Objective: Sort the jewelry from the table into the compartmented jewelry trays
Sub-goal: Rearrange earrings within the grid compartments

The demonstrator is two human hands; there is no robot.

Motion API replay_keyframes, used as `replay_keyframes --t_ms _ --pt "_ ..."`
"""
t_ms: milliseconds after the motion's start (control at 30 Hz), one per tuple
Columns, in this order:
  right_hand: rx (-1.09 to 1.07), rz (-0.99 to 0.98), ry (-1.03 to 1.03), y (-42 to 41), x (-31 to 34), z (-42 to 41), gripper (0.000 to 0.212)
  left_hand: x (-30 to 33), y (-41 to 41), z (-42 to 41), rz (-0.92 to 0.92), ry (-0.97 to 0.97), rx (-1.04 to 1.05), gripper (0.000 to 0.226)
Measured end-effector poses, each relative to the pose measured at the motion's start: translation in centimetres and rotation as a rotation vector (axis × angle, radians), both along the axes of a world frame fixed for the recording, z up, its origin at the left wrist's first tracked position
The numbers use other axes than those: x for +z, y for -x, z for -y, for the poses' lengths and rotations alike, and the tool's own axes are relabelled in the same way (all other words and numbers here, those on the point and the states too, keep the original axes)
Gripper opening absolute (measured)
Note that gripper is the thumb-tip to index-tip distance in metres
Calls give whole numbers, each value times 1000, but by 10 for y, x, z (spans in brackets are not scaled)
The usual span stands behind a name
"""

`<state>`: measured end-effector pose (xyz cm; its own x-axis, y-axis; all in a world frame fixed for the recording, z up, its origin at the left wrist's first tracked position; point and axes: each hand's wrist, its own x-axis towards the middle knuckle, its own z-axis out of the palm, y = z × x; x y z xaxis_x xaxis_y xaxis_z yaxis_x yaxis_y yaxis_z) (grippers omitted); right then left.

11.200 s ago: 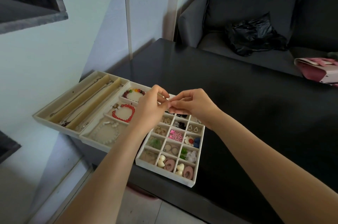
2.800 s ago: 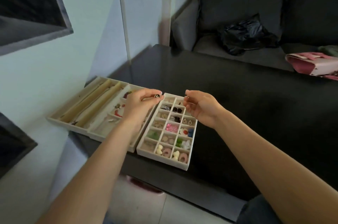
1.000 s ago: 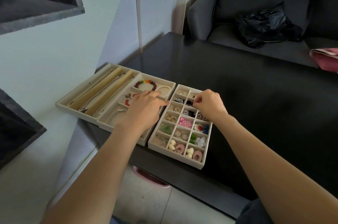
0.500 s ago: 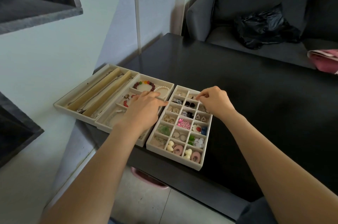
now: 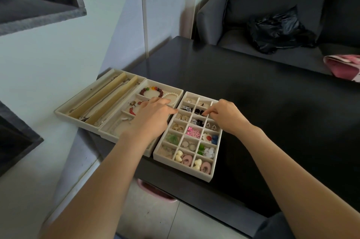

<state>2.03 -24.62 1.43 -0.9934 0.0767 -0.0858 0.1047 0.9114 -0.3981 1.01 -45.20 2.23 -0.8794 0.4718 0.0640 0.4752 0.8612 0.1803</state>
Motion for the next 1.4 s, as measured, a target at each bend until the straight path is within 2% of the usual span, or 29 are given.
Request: replay_keyframes --t_ms 233,367,500,667,833,967,1233,1400 --pt "-2 18 40 -3 4 0 28 0 0 -1 2 -3 3 60" --pt "-155 -26 345 -3 14 -5 30 0 1 -3 11 -7 3 63" --pt "-291 25 720 -8 24 -11 34 0 1 -6 14 -12 -5 64" --pt "-332 21 969 -18 26 -20 29 4 -2 -12 18 -5 -19 62" --pt "-460 -126 975 -19 29 -27 11 5 -4 -15 8 2 -25 62" --pt "-486 -168 792 -19 27 -31 15 4 -3 -20 6 -4 -28 62" --pt "-356 -138 752 -18 20 -25 12 1 -2 -20 41 -25 -1 63" --pt "-256 -66 817 -15 18 -18 13 3 -1 -19 74 -45 2 64"
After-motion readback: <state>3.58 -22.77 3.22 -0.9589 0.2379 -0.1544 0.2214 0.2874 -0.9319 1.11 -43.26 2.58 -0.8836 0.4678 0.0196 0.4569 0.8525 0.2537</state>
